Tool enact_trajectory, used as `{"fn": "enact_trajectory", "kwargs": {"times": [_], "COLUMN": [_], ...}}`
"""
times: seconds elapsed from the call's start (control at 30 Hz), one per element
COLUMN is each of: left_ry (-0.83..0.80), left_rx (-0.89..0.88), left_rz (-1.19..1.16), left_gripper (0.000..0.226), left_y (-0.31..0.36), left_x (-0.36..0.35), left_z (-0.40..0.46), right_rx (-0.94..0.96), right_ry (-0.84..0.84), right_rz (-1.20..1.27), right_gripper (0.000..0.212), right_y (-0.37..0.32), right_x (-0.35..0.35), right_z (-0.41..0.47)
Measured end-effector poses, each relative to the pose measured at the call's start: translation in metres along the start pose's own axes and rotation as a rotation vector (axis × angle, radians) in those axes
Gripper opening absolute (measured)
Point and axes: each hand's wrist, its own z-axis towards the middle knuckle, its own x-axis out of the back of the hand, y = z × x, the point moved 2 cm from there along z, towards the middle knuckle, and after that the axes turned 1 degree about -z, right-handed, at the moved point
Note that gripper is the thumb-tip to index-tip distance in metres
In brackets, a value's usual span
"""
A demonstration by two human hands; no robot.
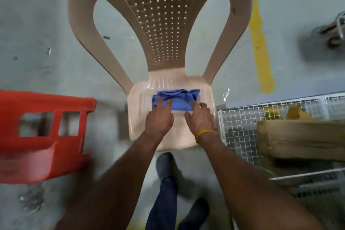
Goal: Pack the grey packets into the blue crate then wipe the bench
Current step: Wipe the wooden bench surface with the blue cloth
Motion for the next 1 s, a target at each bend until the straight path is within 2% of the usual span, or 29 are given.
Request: {"fn": "enact_trajectory", "kwargs": {"times": [0.13,0.27,0.57,0.73,0.87,1.0], "left_ry": [-0.021,-0.004,0.034,0.058,0.095,0.136], "left_rx": [-0.020,-0.032,-0.063,-0.017,0.000,-0.002], "left_rz": [0.039,0.056,0.010,0.004,-0.075,-0.168], "left_gripper": [0.056,0.052,0.042,0.043,0.048,0.061], "left_y": [-0.011,-0.015,-0.017,-0.016,0.002,0.022], "left_x": [-0.025,-0.037,-0.050,-0.044,-0.029,-0.015], "left_z": [0.024,0.039,0.037,0.016,-0.012,-0.046], "right_rx": [-0.067,-0.108,-0.019,0.068,0.152,0.146], "right_ry": [-0.012,0.045,0.036,0.083,0.112,0.125], "right_rz": [-0.003,0.069,0.158,0.417,0.522,0.577], "right_gripper": [0.048,0.040,0.036,0.032,0.038,0.036], "right_y": [0.007,0.008,0.015,0.006,-0.005,-0.009], "right_x": [-0.030,-0.043,-0.057,-0.037,-0.005,0.038], "right_z": [0.040,0.064,0.087,0.064,0.029,-0.011]}}
